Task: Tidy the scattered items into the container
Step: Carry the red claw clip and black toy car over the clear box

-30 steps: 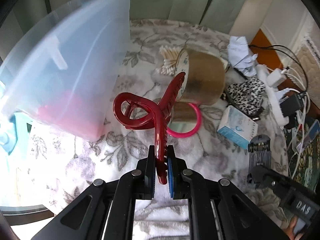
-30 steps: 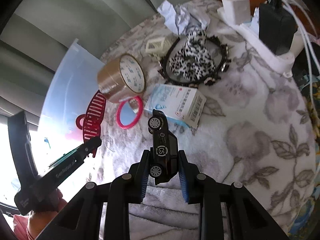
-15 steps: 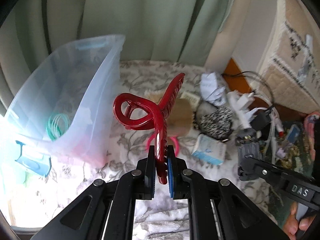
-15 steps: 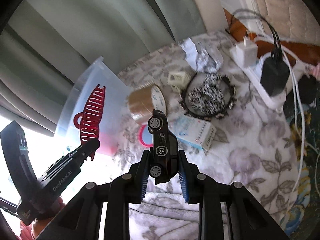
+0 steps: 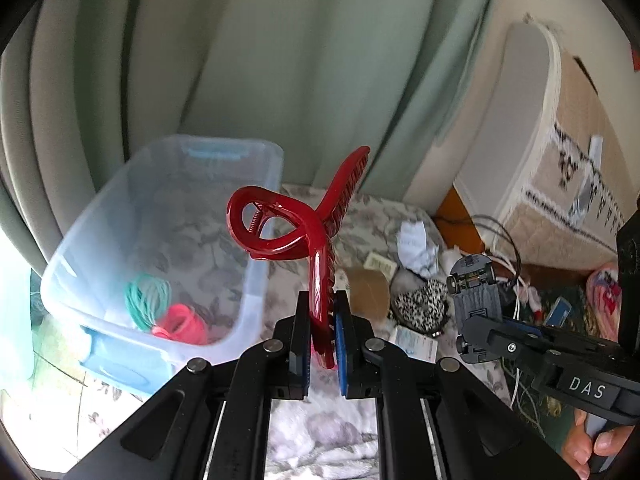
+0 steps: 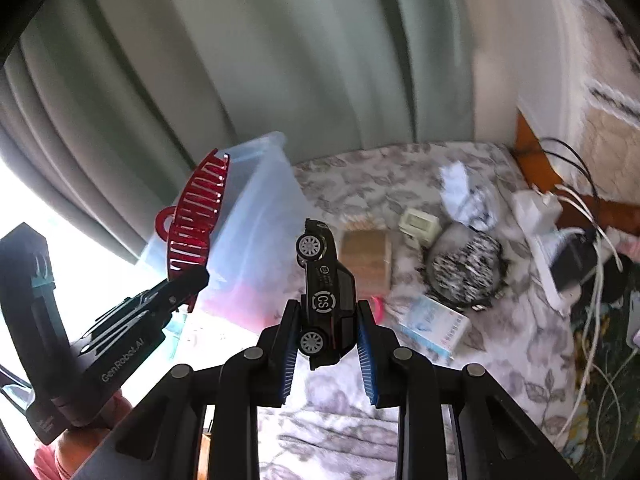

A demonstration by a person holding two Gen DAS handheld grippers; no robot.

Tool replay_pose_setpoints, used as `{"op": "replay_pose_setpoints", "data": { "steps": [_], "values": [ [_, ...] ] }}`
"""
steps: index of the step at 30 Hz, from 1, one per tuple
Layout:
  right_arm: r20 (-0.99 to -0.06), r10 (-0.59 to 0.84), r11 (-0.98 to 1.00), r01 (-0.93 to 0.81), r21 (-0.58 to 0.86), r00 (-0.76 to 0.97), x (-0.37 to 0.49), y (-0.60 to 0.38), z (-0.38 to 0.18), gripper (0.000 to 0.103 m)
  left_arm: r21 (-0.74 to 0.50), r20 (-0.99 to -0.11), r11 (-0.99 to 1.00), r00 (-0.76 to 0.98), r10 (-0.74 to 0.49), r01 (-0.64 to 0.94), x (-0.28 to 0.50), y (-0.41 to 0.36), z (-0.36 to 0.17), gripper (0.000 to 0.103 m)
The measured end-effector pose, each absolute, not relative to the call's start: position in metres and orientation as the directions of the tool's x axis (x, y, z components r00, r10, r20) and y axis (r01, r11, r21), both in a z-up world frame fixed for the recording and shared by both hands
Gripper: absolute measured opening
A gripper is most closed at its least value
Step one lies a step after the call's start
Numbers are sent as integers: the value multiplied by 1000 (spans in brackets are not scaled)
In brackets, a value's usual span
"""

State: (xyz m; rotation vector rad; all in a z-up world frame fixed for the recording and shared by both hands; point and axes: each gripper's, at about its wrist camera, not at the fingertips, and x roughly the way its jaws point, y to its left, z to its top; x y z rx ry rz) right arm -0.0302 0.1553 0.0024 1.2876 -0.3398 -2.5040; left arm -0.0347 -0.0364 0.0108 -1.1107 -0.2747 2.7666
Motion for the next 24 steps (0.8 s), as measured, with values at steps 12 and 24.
{"op": "replay_pose_setpoints", "data": {
  "steps": [12,24],
  "values": [
    [-744,-414,-908,298,294,-524,-57,78,22,29,-255,-624,-965,-771,124,51,-34,-112,20,10],
    [-758,-448,-879,388,278,-474,-82,18,15,29,-292,-654,-944,-752,81,152,-48,-158,7,10]
  ]
}}
